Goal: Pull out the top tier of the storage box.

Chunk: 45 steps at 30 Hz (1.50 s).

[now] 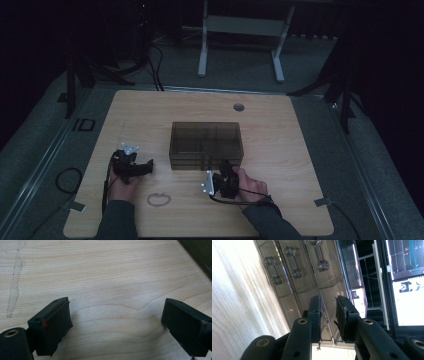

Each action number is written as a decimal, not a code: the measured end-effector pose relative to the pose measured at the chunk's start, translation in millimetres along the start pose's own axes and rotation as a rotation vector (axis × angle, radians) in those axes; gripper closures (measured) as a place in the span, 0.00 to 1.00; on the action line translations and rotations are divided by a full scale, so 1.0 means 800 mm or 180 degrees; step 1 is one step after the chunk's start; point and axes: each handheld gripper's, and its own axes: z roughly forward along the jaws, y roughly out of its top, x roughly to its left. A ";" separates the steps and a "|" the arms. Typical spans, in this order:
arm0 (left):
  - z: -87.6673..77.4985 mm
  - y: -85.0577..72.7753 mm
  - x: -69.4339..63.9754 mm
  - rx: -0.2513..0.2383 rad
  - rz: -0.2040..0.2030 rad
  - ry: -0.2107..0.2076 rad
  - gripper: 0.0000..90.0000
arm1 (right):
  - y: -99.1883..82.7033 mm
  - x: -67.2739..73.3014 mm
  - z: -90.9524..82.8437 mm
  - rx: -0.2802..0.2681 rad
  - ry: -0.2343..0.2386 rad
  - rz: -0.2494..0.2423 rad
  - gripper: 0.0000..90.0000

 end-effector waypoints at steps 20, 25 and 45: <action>0.000 0.000 0.000 0.0000 0.0001 0.0000 0.10 | 0.009 0.014 0.001 -0.0017 -0.0220 -0.0253 0.84; 0.000 0.000 0.000 0.0001 0.0000 0.0000 0.10 | 0.013 0.017 0.003 -0.0049 -0.0249 -0.0272 0.84; 0.000 0.000 0.000 -0.0004 0.0000 -0.0001 0.10 | 0.023 0.026 0.007 -0.0110 -0.0348 -0.0352 0.86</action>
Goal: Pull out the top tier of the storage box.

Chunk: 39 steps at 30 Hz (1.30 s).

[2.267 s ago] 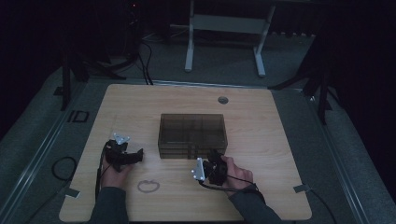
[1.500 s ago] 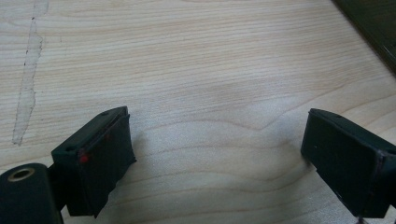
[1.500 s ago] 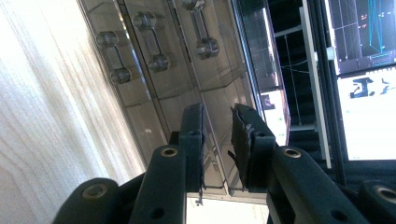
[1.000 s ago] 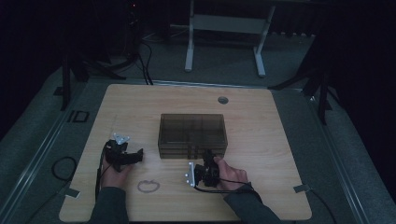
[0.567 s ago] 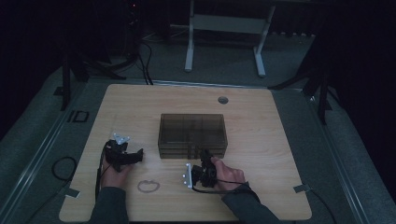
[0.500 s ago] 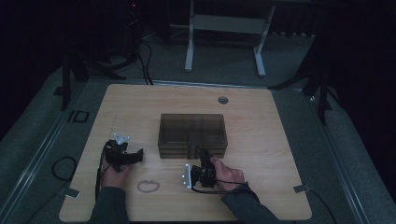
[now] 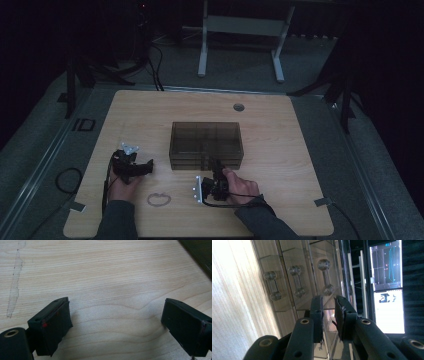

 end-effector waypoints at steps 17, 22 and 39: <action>0.000 0.000 0.000 0.0000 0.0000 0.0001 0.10 | 0.008 0.002 0.005 -0.0024 -0.0054 -0.0043 0.86; 0.000 0.000 0.000 0.0001 0.0000 0.0000 0.10 | 0.009 0.004 0.007 -0.0019 -0.0060 -0.0064 0.86; 0.000 0.000 0.000 0.0001 0.0000 0.0000 0.10 | 0.009 0.009 0.012 -0.0012 -0.0152 -0.0186 0.85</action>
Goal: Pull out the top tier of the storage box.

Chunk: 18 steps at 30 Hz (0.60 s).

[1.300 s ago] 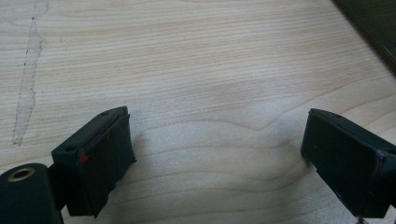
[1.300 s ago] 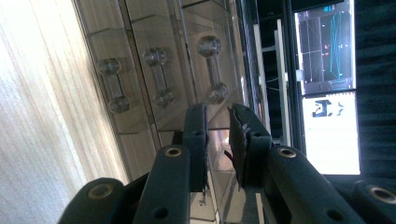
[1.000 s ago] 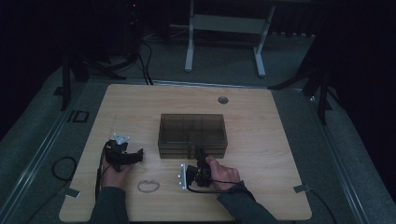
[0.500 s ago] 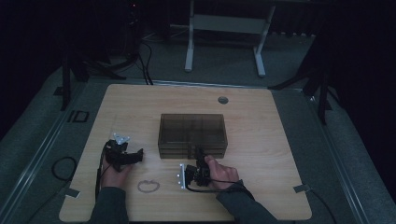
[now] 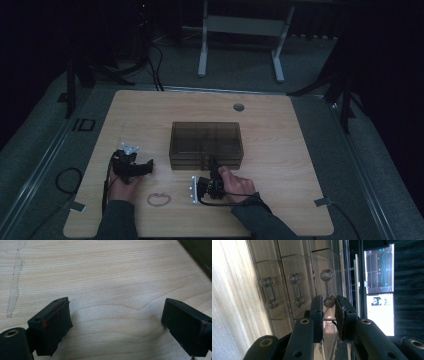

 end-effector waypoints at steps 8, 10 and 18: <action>0.000 0.000 0.000 0.0005 0.0001 -0.0001 0.10 | 0.000 0.003 0.002 0.0020 -0.0076 -0.0054 0.88; 0.000 0.000 0.000 0.0005 0.0000 0.0000 0.10 | 0.000 0.003 0.002 0.0022 -0.0086 -0.0063 0.88; 0.000 0.000 0.000 0.0003 0.0002 0.0000 0.10 | 0.000 0.008 0.002 0.0021 -0.0177 -0.0134 0.88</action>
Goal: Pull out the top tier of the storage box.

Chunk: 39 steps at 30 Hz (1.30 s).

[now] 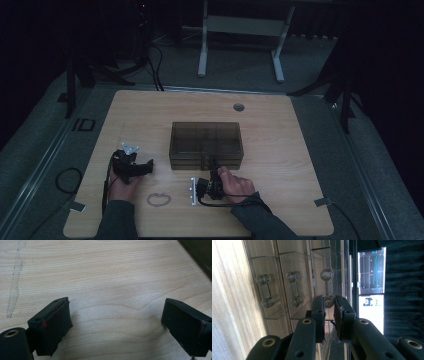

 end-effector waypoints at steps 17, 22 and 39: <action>0.000 0.000 0.000 0.0000 0.0000 0.0000 0.10 | 0.001 0.005 0.002 0.0026 -0.0113 -0.0105 0.88; 0.000 0.000 0.000 0.0001 -0.0001 0.0000 0.10 | 0.001 0.008 0.002 0.0034 -0.0171 -0.0134 0.89; 0.000 0.000 0.000 0.0000 0.0000 0.0000 0.10 | 0.000 0.013 0.000 -0.0010 -0.0264 -0.0210 0.90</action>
